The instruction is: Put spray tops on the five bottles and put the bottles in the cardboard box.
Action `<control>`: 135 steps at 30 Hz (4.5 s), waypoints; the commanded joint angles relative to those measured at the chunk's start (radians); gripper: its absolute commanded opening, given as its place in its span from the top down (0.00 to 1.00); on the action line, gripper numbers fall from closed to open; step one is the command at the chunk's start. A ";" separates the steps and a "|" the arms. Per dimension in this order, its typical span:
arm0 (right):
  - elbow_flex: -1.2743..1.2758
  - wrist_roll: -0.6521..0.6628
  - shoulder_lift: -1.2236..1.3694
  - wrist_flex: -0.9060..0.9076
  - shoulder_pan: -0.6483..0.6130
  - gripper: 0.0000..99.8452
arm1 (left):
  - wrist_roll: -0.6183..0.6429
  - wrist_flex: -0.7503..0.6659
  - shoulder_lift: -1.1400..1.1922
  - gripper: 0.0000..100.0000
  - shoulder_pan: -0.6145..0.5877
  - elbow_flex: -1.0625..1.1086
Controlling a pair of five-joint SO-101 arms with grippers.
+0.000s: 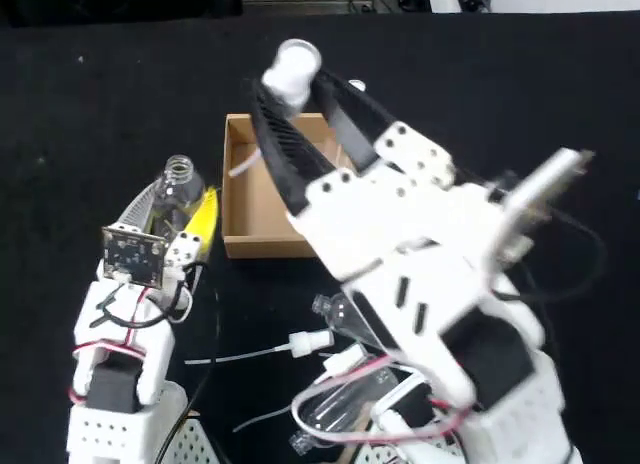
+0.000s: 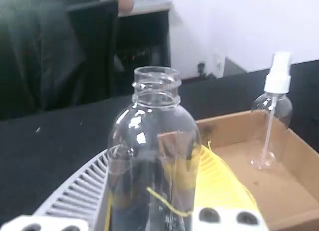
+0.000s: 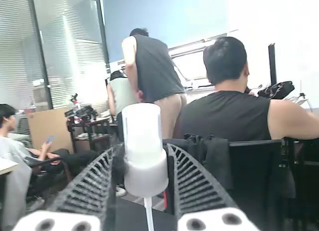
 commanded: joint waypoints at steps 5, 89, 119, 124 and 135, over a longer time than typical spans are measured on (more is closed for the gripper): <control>0.033 0.012 -0.022 -0.114 0.012 0.99 | 0.011 -0.393 -0.009 0.97 0.051 0.171; 0.231 0.203 -0.478 0.594 0.677 0.89 | 0.526 -0.440 -0.008 0.97 -0.111 0.199; 0.949 -0.032 -0.456 0.135 0.750 0.89 | 0.517 -0.970 0.525 0.97 0.016 -0.024; 0.951 -0.032 -0.456 0.135 0.750 0.89 | 0.517 -1.149 0.925 0.97 0.016 -0.197; 0.951 -0.025 -0.456 0.135 0.752 0.89 | 0.517 -1.617 1.620 0.97 0.059 -0.378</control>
